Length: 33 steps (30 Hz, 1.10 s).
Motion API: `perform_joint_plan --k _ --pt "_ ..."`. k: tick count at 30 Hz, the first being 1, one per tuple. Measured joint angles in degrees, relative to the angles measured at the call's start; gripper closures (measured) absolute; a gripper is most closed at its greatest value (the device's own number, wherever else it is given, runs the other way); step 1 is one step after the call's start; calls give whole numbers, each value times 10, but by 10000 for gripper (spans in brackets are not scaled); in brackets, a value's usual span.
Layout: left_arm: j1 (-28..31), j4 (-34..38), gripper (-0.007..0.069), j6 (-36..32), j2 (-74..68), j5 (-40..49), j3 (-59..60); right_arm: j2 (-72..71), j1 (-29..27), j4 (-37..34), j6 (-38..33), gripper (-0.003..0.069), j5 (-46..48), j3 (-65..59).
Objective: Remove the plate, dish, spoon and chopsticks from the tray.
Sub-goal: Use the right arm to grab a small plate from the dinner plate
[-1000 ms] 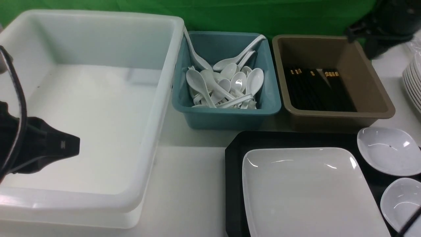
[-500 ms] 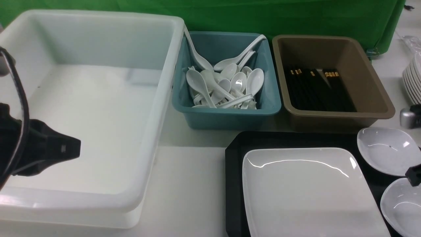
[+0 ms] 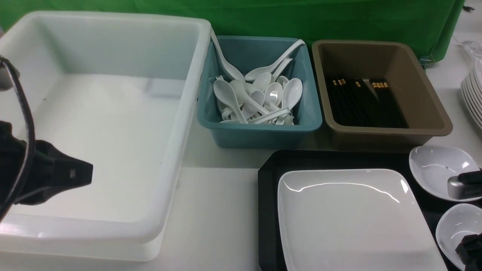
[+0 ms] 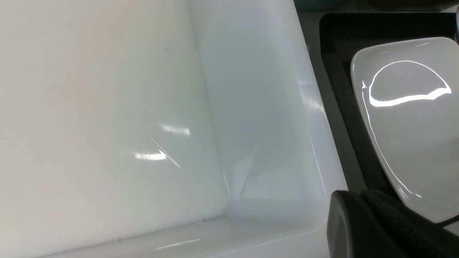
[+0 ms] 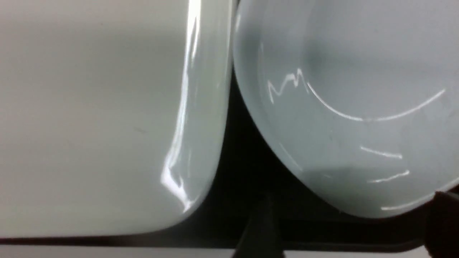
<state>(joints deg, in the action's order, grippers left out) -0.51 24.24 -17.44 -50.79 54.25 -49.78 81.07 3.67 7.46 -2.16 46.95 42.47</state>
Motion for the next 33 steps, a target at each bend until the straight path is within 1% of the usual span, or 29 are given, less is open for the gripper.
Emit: perform_joint_plan --k 9,12,13,15,16,17,18,19,20,22,27,33 --pt "0 0 616 0 0 -9 0 61 0 30 -19 73 -23 -1" --pt "0 0 616 0 0 -9 0 79 0 33 -23 91 -29 -1" --pt "0 0 616 0 0 -9 0 86 0 34 -24 114 -34 -1" --pt "0 0 616 0 0 -9 0 93 0 33 -29 186 -42 -1" --pt "0 0 616 0 0 -9 0 94 0 33 -29 186 -43 -1" --pt "0 0 616 0 0 -9 0 96 0 32 -29 268 -47 -1" --pt "0 0 616 0 0 -9 0 96 0 31 -29 278 -47 -1" --pt "0 0 616 0 0 -9 0 96 0 31 -30 377 -45 0" --pt "0 0 616 0 0 -9 0 96 0 28 -31 422 -42 2" --pt "0 0 616 0 0 -9 0 92 1 27 -31 489 -32 9" --pt "0 0 616 -1 0 -9 0 77 1 29 -31 536 -5 29" --pt "0 -1 616 -1 0 -10 0 48 1 23 -31 556 1 38"
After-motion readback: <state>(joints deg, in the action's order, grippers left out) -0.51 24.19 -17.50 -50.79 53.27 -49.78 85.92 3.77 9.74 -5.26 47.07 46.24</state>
